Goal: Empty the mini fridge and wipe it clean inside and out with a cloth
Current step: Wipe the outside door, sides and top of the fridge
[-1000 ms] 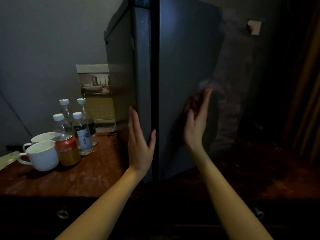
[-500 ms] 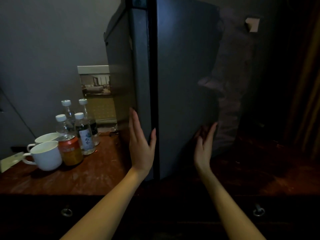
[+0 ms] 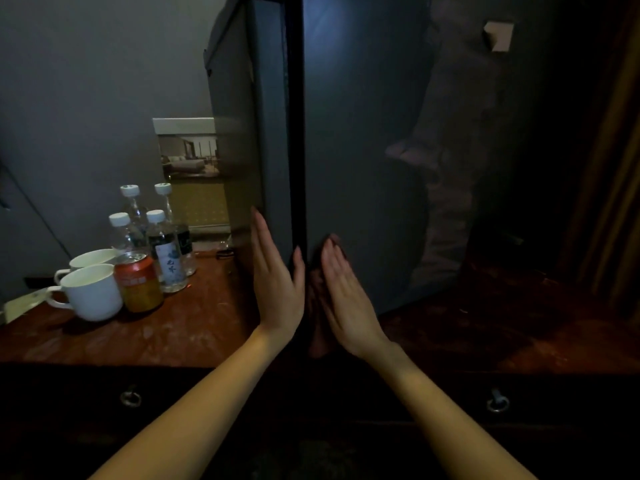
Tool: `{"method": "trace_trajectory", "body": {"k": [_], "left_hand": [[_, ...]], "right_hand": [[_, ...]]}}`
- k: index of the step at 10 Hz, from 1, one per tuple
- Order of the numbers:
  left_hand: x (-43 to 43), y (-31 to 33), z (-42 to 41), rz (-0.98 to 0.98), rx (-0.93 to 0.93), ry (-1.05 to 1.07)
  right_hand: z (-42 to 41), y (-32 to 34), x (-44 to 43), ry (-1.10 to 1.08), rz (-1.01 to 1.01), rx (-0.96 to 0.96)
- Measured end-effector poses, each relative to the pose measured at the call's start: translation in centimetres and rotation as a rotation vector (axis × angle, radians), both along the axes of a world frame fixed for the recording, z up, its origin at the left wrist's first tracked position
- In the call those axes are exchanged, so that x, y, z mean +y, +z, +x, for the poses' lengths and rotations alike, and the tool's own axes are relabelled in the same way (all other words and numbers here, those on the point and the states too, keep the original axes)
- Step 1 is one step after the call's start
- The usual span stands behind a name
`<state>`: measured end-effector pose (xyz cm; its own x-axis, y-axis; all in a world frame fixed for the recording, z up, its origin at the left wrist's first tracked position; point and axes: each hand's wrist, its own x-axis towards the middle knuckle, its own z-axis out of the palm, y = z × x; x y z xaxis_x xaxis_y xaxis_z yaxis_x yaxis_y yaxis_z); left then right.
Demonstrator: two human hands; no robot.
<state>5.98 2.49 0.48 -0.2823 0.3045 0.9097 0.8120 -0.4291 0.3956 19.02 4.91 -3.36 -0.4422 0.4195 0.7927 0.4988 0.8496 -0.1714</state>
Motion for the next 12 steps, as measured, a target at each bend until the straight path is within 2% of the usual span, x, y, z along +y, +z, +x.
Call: {"method": "trace_trajectory", "body": {"k": [1, 2, 3, 4, 5, 8, 9, 10, 12], "left_hand": [[-0.4, -2.0, 1.6, -0.071, 0.154, 0.226], [0.3, -4.8, 2.4, -0.107, 0.533, 0.282], [1.7, -6.4, 2.2, -0.120, 0.850, 0.340], [2.2, -6.7, 2.0, -0.126, 0.959, 0.398], [2.6, -7.2, 1.9, -0.098, 0.940, 0.409], [3.1, -7.6, 2.9, 0.037, 0.696, 0.327], [2.8, -7.3, 3.1, 0.035, 0.681, 0.290], [2.8, -7.4, 3.1, 0.015, 0.687, 0.299], [2.8, -7.5, 2.8, 0.001, 0.710, 0.307]], "right_hand": [[1.2, -4.0, -0.4, -0.043, -0.251, 0.260], [0.9, -5.7, -0.7, -0.016, -0.571, 0.635], [0.4, -4.7, -0.6, -0.017, -0.912, 0.911], [0.5, -4.2, 1.3, -0.087, -1.016, 1.081], [1.1, -4.2, 4.2, -0.200, -1.034, 1.292], [11.0, -1.4, 10.8, -0.486, -0.856, 1.423], [13.6, -0.8, 12.0, -0.409, -0.929, 1.434], [11.7, -0.9, 10.1, -0.355, -0.943, 1.325], [-0.8, -4.3, 2.8, -0.213, -0.876, 1.270]]}}
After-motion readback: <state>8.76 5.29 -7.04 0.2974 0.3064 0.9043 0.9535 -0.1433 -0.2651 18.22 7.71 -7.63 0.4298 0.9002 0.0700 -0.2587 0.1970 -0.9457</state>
